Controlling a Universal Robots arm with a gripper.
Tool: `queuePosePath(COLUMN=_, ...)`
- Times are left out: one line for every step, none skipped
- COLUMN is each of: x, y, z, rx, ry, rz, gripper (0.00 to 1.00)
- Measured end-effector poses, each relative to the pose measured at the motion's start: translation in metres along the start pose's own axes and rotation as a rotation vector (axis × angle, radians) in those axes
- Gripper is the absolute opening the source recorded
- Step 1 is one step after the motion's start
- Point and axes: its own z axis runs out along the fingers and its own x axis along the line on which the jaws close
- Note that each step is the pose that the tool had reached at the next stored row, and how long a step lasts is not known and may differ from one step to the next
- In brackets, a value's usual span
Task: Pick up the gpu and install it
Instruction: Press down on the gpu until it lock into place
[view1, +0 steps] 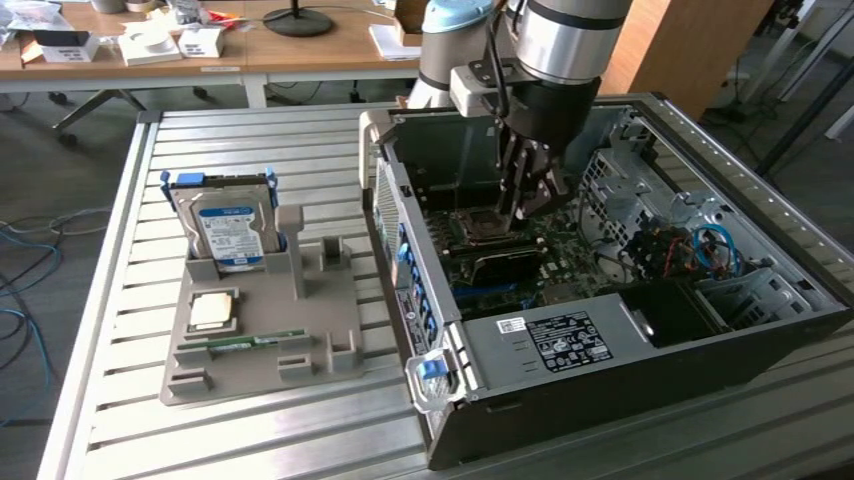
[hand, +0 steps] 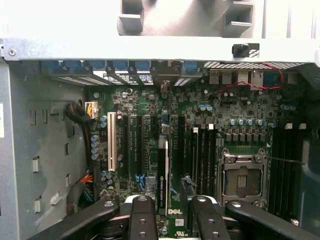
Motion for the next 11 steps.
queuePosePath(x=0.0, y=0.0, z=0.0, rx=-0.0001, ry=0.0001, rz=0.0, gripper=0.34)
queuePosePath(x=0.0, y=0.0, z=0.0, rx=-0.0001, ry=0.0002, rz=0.0, gripper=0.34)
queuePosePath(x=0.0, y=0.0, z=0.0001, rx=0.0, ry=0.0, rz=0.0, gripper=0.34)
queuePosePath(x=0.0, y=0.0, z=0.0001, rx=0.0, ry=0.0, rz=0.0, gripper=0.34)
queuePosePath(x=0.0, y=0.0, z=0.0001, rx=0.0, ry=-0.0001, rz=0.0, gripper=0.34)
queuePosePath(x=0.0, y=0.0, z=0.0001, rx=0.0, ry=0.0, rz=0.0, gripper=0.34)
queuePosePath(x=0.0, y=0.0, z=0.0001, rx=0.0, ry=0.0001, rz=0.0, gripper=0.34)
queuePosePath(x=0.0, y=0.0, z=0.0001, rx=0.0, ry=0.0001, rz=0.0, gripper=0.34)
queuePosePath(x=0.0, y=0.0, z=0.0001, rx=0.0, ry=0.0001, rz=0.0, gripper=0.34)
queuePosePath(x=0.0, y=0.0, z=0.0001, rx=0.0, ry=0.0001, rz=0.0, gripper=0.34)
queuePosePath(x=0.0, y=0.0, z=0.0001, rx=0.0, ry=0.0002, rz=0.0, gripper=0.34)
